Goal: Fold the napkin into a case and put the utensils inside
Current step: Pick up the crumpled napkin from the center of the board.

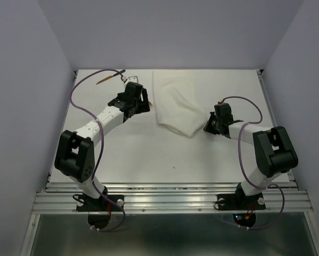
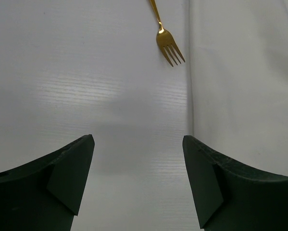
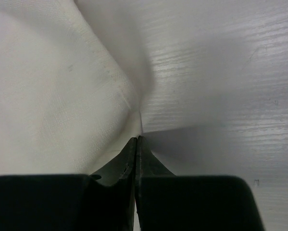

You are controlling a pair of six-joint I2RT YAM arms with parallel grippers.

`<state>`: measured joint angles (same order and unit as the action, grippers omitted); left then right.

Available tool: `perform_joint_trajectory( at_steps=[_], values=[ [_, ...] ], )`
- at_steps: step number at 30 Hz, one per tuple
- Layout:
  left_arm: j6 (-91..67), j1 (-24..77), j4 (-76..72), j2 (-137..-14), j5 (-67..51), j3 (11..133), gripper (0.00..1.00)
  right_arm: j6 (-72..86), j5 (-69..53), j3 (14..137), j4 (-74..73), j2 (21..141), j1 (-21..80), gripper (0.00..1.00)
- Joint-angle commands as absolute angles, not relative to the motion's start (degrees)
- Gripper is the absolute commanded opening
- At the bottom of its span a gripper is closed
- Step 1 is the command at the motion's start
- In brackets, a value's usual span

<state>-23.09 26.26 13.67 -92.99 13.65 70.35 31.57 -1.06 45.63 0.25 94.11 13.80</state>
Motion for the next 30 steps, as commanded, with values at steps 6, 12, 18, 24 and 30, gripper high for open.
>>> perform_joint_trajectory(
  at_steps=[6,12,18,24,30],
  values=[
    [-22.7,26.5,15.2,-90.9,12.4,75.1,0.86,30.9,-1.1,53.2,-3.3,88.4,20.2,0.01],
    [-22.3,26.4,15.5,-90.3,8.9,75.6,0.86,31.0,-1.6,57.4,-3.0,86.0,24.7,0.01],
    [-22.1,24.4,16.3,-88.6,6.6,75.8,0.87,32.6,-4.0,62.0,-0.7,88.4,29.3,0.01],
    [-20.8,24.4,19.2,-88.1,10.0,75.9,0.86,31.9,6.4,63.3,-5.6,90.9,26.5,0.09],
    [-20.4,24.3,19.4,-88.0,10.2,74.5,0.87,29.9,4.0,57.7,-9.8,89.8,16.9,0.48]
  ],
)
